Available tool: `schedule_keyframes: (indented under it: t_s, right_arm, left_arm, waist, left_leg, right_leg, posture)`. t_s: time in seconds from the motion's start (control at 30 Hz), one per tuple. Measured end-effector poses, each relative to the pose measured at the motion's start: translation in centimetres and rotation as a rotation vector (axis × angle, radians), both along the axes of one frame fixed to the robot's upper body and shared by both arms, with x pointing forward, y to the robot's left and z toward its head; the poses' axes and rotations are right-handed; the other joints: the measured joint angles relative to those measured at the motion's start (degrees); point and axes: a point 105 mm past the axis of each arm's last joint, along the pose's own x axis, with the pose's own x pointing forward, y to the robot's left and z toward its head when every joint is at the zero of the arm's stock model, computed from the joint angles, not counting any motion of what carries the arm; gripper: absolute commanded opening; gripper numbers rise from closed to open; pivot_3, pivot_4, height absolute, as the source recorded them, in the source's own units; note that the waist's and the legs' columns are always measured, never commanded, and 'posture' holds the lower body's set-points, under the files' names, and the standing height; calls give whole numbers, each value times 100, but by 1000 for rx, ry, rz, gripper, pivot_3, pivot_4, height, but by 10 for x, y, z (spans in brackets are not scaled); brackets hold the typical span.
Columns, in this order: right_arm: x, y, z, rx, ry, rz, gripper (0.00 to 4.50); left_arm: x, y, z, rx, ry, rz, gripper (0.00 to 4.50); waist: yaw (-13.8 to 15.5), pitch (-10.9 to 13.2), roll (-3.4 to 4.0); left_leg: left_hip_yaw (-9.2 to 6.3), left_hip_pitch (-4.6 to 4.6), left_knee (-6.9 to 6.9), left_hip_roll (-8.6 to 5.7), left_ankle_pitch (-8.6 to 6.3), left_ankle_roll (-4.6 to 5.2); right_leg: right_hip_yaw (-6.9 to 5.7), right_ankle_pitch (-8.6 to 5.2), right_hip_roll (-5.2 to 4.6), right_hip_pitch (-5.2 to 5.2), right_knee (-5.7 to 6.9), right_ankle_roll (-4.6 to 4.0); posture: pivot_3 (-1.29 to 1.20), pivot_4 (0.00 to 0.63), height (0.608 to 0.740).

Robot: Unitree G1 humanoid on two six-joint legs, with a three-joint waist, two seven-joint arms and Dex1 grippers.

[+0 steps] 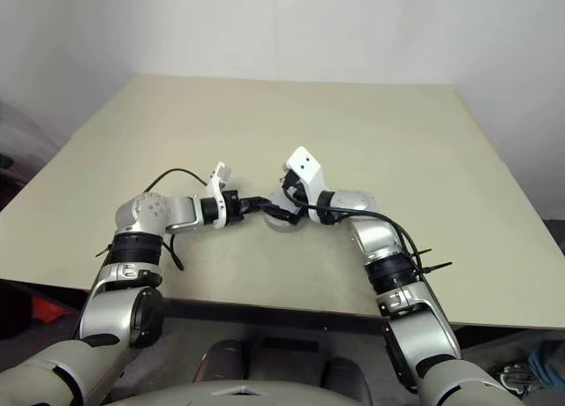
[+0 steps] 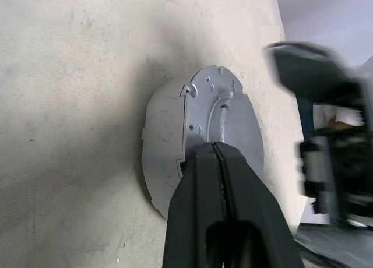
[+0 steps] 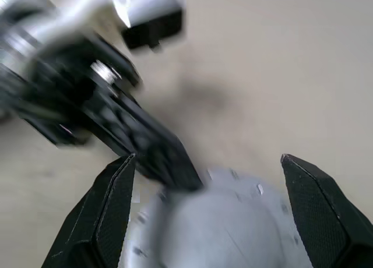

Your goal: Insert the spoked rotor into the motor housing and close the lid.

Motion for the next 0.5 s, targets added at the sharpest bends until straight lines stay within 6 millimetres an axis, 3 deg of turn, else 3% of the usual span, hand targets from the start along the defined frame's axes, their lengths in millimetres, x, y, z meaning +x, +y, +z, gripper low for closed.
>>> schedule_keyframes:
  t_s: [0.13, 0.27, 0.37, 0.5]
  right_arm:
    - [-2, -4, 12, 30, 0, 16, 4484]
    - [17, -22, 31, 98, 12, -129, 4484]
    - [37, -47, 40, 211, 179, -319, 4484]
    - [30, -76, 32, 346, 504, -400, 4484]
  left_arm:
    - [0, 0, 0, 1, 0, 1, 0]
    - [0, 0, 0, 4, -1, 2, 0]
    - [0, 0, 0, 4, -3, 2, 0]
    - [-1, 0, 0, 3, 0, -1, 0]
  waist:
    - [0, 0, 0]
    - [-3, 0, 0]
    - [3, -2, 2]
    - [10, -4, 4]
  left_leg:
    - [0, 1, 3, 0, 0, 0]
    - [1, 3, 4, 1, 1, -1]
    - [0, 4, 5, -1, 1, -2]
    - [1, 4, 7, -1, 5, -7]
  right_leg:
    - [0, 0, 0, 1, 1, 0]
    - [0, 0, 0, -1, 7, 0]
    - [1, 0, 0, 2, 9, 0]
    - [1, 0, -1, 3, 8, 0]
  posture:
    - [0, 0, 740]
    - [0, 0, 740]
    - [0, 0, 740]
    - [0, 0, 740]
